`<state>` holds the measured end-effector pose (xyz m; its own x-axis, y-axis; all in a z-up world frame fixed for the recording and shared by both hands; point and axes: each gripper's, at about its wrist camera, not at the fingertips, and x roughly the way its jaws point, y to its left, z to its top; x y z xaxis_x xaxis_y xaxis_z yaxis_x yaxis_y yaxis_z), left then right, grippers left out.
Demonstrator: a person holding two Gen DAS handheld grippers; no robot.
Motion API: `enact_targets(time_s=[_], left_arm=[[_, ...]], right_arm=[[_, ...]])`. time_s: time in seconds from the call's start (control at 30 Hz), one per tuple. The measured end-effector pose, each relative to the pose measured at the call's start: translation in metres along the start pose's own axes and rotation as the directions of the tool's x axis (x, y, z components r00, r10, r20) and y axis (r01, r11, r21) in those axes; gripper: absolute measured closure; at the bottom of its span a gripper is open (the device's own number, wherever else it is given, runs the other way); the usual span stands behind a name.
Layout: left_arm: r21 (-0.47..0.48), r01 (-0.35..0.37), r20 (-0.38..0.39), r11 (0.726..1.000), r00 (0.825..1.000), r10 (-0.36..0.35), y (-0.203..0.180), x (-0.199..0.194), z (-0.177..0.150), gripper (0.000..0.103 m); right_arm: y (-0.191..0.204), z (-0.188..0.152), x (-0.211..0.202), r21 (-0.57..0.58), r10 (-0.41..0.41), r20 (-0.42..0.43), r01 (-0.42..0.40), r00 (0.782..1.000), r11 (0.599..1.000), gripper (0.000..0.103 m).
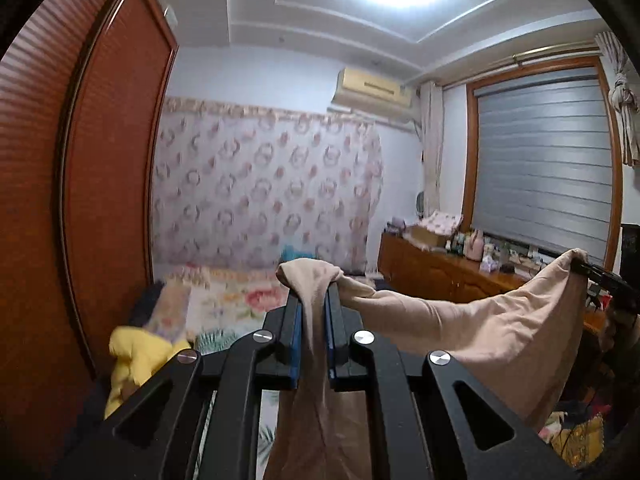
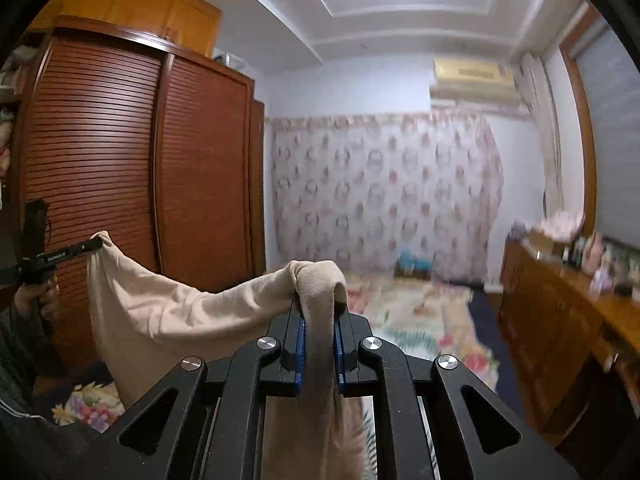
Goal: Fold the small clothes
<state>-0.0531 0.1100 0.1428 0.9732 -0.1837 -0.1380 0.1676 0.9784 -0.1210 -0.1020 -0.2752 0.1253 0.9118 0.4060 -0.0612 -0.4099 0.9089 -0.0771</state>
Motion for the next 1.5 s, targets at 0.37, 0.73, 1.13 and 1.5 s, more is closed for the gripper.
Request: enact_targets(time_s=[0.37,0.73,1.13,1.5], left_arm=[[0.060,-0.054,0.101,0.997,0.994,0.048,0.005,0.034,0.070,0.093],[0.137,-0.180,-0.083,0.974,0.978,0.193,0.069,0.217,0.049,0.086],[0.156,-0.038,-0.399,0.987,0.912,0.099,0.089,0.311,-0.075,0.024],[0.109,0.013,-0.453,0.994,0.891,0.038,0.073,0.233,-0.125,0.024]], right_arm=[[-0.011,0.068,0.014,-0.095,-0.011,0.115,0.022,0.993,0.995,0.092],[-0.028,0.044,0.258,-0.123,-0.171,-0.179,0.150,0.969,0.981,0.092],[-0.050,-0.118,0.398,-0.029,-0.192,-0.567,0.213,0.801,0.977,0.053],[-0.093,-0.134,0.338,0.067,-0.064,-0.594,0.128,0.802,0.990,0.053]])
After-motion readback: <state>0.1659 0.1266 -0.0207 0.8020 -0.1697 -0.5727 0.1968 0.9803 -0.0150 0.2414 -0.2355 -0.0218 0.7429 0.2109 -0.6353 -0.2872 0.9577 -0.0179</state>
